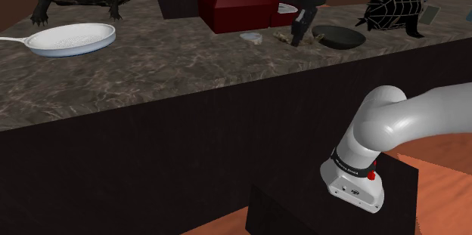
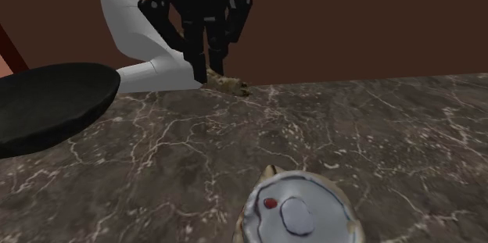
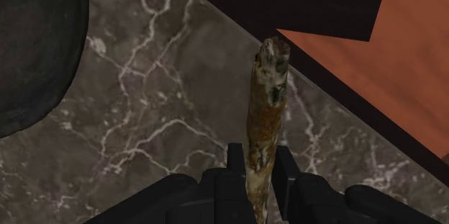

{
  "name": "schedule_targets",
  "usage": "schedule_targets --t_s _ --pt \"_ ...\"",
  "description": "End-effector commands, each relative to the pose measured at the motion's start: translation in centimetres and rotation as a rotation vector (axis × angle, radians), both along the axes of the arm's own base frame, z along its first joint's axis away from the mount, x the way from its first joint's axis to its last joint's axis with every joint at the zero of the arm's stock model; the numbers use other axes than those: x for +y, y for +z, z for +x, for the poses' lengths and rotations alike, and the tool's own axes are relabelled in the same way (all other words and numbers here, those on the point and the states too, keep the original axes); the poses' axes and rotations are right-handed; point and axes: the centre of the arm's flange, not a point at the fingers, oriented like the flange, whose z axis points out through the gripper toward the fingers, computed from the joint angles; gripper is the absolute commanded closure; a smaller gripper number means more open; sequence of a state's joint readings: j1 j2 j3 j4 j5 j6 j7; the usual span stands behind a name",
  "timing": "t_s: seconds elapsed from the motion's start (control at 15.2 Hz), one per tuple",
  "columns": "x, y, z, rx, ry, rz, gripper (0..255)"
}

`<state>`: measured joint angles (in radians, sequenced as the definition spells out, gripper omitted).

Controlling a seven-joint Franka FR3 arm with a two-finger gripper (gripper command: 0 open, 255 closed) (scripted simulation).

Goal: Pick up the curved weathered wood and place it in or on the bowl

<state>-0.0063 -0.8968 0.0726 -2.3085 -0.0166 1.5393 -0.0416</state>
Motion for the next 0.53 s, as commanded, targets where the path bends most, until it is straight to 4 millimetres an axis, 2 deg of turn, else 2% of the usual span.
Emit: schedule_targets --t_s 0.0,0.46 --pt "0.0 1.1 0.0 0.000 0.000 0.000 255" --pt "0.0 4.8 0.0 0.000 0.000 0.000 255"
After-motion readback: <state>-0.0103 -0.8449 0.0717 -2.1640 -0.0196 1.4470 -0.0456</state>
